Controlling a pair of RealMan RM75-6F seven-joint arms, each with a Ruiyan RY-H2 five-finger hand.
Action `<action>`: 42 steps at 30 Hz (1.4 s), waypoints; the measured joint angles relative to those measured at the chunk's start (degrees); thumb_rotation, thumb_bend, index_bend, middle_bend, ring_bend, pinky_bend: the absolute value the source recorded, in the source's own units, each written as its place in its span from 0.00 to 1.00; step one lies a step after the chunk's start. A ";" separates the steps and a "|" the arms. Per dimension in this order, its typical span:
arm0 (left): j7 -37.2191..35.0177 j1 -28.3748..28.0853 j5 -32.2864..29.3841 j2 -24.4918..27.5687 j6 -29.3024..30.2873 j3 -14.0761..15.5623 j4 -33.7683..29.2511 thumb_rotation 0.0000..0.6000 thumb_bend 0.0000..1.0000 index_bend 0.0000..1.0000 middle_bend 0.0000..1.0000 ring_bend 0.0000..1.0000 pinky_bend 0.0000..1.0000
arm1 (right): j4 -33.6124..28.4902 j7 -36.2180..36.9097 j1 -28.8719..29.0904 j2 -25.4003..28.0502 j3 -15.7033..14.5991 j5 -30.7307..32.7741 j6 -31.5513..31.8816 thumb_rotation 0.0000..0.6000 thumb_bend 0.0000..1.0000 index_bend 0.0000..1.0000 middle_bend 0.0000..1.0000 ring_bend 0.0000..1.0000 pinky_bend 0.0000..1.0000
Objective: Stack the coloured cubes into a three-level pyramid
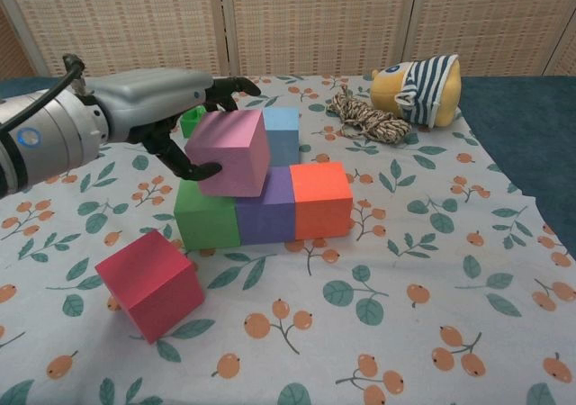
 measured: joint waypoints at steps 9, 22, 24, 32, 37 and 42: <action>2.31 -1.01 -2.13 -0.71 0.36 0.10 0.28 1.00 0.39 0.00 0.71 0.31 0.07 | -0.13 -0.09 -0.13 0.03 0.08 -0.22 -0.07 0.88 0.21 0.00 0.05 0.00 0.06; 4.42 -1.93 -3.68 -0.89 1.54 0.49 -0.12 1.00 0.39 0.00 0.66 0.29 0.07 | -0.12 -0.11 -0.13 0.04 0.24 -0.23 -0.45 0.88 0.21 0.00 0.05 0.00 0.06; 4.60 -2.02 -4.09 -0.92 1.67 0.53 -0.22 1.00 0.39 0.00 0.66 0.29 0.07 | -0.14 -0.10 -0.16 0.04 0.28 -0.22 -0.44 0.88 0.21 0.00 0.05 0.00 0.06; 5.44 -2.21 -4.35 -0.57 2.20 1.09 -1.17 1.00 0.39 0.00 0.64 0.29 0.07 | -0.21 -0.37 -0.17 -0.03 0.28 -0.26 -0.71 0.88 0.21 0.00 0.05 0.00 0.06; 5.65 -2.44 -4.55 -0.74 2.38 1.19 -1.32 1.00 0.39 0.00 0.61 0.28 0.07 | -0.25 -0.37 -0.21 0.03 0.33 -0.19 -0.73 0.88 0.21 0.00 0.05 0.00 0.06; 5.80 -2.77 -4.70 -1.20 2.30 1.29 -1.09 1.00 0.38 0.00 0.55 0.27 0.07 | -0.30 -0.39 -0.19 0.06 0.34 -0.24 -0.85 0.88 0.21 0.00 0.05 0.00 0.06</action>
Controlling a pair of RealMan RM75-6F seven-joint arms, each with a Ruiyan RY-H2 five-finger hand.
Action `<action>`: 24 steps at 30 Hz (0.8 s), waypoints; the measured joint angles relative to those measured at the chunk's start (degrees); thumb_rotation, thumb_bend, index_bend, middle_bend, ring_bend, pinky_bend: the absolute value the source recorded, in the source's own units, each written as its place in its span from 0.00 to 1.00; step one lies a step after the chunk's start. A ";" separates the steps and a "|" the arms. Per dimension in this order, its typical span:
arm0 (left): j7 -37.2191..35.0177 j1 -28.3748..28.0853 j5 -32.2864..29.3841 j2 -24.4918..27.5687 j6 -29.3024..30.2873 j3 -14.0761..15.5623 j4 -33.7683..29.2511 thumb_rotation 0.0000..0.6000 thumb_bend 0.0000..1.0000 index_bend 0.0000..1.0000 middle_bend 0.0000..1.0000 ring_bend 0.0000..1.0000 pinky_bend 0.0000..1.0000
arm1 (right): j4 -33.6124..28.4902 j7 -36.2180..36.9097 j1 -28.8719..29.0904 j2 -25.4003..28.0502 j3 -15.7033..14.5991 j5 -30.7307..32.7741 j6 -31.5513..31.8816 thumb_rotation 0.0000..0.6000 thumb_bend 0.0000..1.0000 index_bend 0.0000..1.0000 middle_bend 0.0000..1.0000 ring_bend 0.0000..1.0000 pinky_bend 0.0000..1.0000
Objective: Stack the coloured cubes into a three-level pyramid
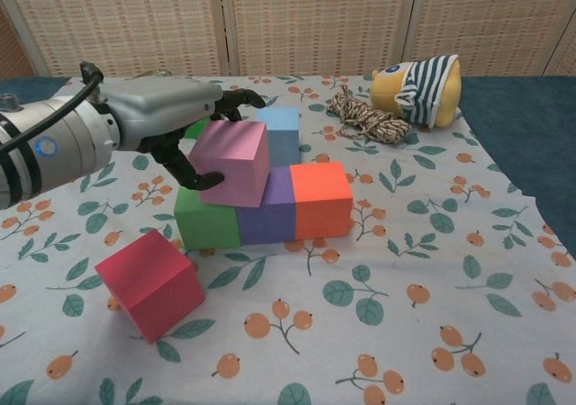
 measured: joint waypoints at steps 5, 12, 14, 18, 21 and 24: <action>0.03 -0.19 0.21 -0.23 0.31 -0.09 0.28 1.00 0.38 0.00 0.46 0.26 0.07 | 0.03 0.01 0.04 0.04 -0.01 0.03 -0.20 0.88 0.21 0.00 0.05 0.00 0.06; 0.14 -0.20 0.32 -0.04 0.61 -0.04 0.02 1.00 0.37 0.00 0.39 0.25 0.08 | -0.01 -0.06 0.05 0.03 0.04 0.08 -0.26 0.88 0.22 0.00 0.05 0.00 0.06; 0.17 -0.23 -0.05 0.17 0.44 -0.02 -0.25 1.00 0.37 0.00 0.36 0.25 0.08 | -0.06 -0.13 0.03 0.00 0.02 0.05 -0.28 0.88 0.22 0.00 0.05 0.00 0.06; 0.46 -0.52 -0.93 0.54 0.10 -0.03 -0.62 1.00 0.37 0.00 0.29 0.24 0.08 | -0.14 -0.15 -0.02 0.04 0.02 -0.02 -0.19 0.88 0.22 0.00 0.05 0.00 0.06; 0.68 -0.74 -1.40 0.70 -0.11 0.02 -0.94 1.00 0.37 0.00 0.22 0.23 0.09 | -0.12 -0.08 -0.07 0.06 0.08 0.05 -0.12 0.88 0.22 0.00 0.05 0.00 0.06; 0.88 -0.98 -1.34 0.62 0.02 0.01 -0.83 1.00 0.37 0.00 0.11 0.21 0.09 | -0.11 -0.08 -0.01 0.06 0.03 -0.03 -0.29 0.88 0.22 0.00 0.05 0.00 0.06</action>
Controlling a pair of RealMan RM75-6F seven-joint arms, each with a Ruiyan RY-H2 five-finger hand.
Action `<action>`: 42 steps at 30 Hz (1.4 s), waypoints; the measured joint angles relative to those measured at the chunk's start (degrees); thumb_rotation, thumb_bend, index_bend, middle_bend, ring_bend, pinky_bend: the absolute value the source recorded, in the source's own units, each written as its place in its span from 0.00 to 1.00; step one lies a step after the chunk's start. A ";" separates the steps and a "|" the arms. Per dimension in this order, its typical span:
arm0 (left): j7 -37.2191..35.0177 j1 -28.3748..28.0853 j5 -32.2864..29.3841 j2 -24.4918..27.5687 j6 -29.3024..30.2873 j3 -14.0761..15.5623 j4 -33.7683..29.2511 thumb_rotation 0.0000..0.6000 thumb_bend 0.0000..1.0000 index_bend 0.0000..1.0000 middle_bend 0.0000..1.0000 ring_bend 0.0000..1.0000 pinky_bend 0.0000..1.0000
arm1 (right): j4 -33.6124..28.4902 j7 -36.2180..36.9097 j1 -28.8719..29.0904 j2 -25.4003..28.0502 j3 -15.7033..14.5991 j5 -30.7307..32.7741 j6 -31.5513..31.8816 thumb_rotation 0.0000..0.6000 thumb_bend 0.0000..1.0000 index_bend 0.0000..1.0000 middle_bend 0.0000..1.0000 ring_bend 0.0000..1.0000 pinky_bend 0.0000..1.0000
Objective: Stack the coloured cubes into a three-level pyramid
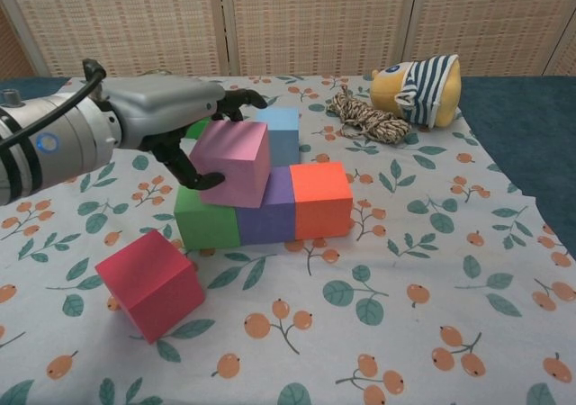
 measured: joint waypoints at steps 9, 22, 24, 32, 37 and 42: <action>-0.78 -0.26 0.02 0.26 -0.21 -0.15 -0.24 1.00 0.37 0.00 0.00 0.20 0.10 | -0.02 -0.01 -0.05 0.01 0.06 0.07 0.02 0.88 0.22 0.00 0.05 0.00 0.06; -1.23 -0.61 -0.76 0.99 -0.69 -0.11 -1.48 1.00 0.37 0.00 0.00 0.19 0.11 | -0.09 0.01 -0.10 0.04 0.12 0.07 0.09 0.88 0.23 0.00 0.05 0.00 0.06; -1.03 -0.85 -1.48 1.24 -1.00 -0.05 -1.89 1.00 0.36 0.00 0.00 0.19 0.11 | -0.10 0.11 -0.10 0.11 0.10 0.02 0.08 0.88 0.23 0.00 0.05 0.00 0.06; -1.98 -1.09 -0.84 1.24 -0.95 -0.10 -2.01 1.00 0.35 0.00 0.00 0.08 0.11 | -0.12 0.07 -0.09 0.15 0.07 -0.02 -0.02 0.88 0.23 0.00 0.05 0.00 0.06; -2.20 -1.09 0.37 1.39 -0.89 0.43 -1.26 1.00 0.36 0.00 0.00 0.01 0.09 | -0.12 -0.06 -0.11 0.12 0.07 -0.04 0.01 0.88 0.23 0.00 0.05 0.00 0.06; -3.04 -0.91 1.53 2.04 -1.10 0.66 -1.58 1.00 0.36 0.00 0.00 0.00 0.09 | -0.17 -0.19 -0.15 0.08 0.09 0.02 0.01 0.88 0.23 0.00 0.05 0.00 0.06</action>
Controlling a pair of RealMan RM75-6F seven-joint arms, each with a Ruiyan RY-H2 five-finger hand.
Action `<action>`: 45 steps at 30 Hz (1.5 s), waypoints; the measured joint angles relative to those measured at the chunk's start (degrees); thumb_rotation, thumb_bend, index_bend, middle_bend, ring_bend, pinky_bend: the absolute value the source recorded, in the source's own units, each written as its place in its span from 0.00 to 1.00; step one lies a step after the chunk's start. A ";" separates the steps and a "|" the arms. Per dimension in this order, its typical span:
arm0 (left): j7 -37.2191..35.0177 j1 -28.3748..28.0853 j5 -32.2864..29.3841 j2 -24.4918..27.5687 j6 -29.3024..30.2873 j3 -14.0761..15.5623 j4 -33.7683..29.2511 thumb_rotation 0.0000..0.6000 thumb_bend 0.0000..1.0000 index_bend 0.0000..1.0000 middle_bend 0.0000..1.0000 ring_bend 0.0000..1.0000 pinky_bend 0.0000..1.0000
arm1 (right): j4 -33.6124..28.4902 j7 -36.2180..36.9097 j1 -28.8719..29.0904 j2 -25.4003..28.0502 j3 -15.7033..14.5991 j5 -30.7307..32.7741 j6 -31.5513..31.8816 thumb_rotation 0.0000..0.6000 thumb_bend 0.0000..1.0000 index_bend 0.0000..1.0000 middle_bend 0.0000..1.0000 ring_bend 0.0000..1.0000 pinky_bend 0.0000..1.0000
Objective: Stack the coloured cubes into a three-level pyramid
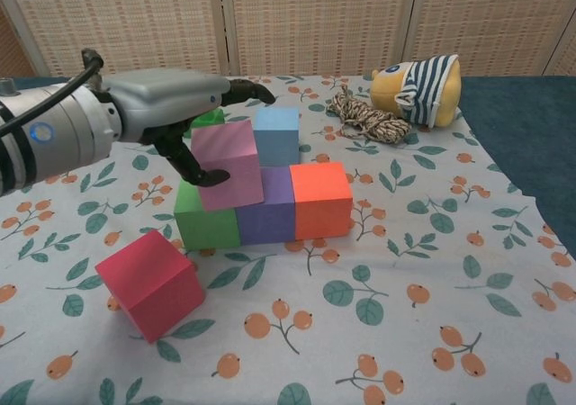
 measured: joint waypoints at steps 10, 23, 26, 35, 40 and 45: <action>-4.80 2.14 7.49 5.85 0.09 1.10 -6.75 1.00 0.36 0.00 0.00 0.00 0.09 | -0.06 0.03 -0.23 0.04 0.03 -0.20 0.52 0.88 0.23 0.00 0.05 0.00 0.06; -24.44 15.60 21.21 13.07 7.00 9.41 4.52 1.00 0.35 0.00 0.00 0.00 0.04 | -0.57 -2.48 0.43 -0.56 1.78 -0.16 1.48 0.88 0.23 0.00 0.05 0.00 0.06; -31.79 19.11 23.00 12.68 8.33 10.91 12.49 1.00 0.35 0.00 0.00 0.00 0.04 | -2.46 -5.58 2.50 -0.31 3.76 0.78 -0.28 0.88 0.23 0.00 0.05 0.00 0.06; -47.63 28.20 27.68 9.51 10.87 12.99 30.85 1.00 0.35 0.00 0.00 0.00 0.03 | -6.72 -17.55 15.75 -0.74 13.89 18.83 -15.55 0.88 0.23 0.02 0.05 0.00 0.05; -47.45 29.41 28.64 8.39 11.49 11.93 32.89 1.00 0.35 0.00 0.00 0.00 0.03 | -4.54 -27.62 27.16 -4.65 18.14 35.89 -23.22 0.88 0.23 0.02 0.04 0.00 0.03; -46.65 30.20 28.36 7.91 11.16 10.27 33.98 1.00 0.35 0.00 0.00 0.00 0.03 | 2.77 -38.45 41.62 -13.41 20.72 54.55 -27.60 0.88 0.21 0.04 0.04 0.00 0.02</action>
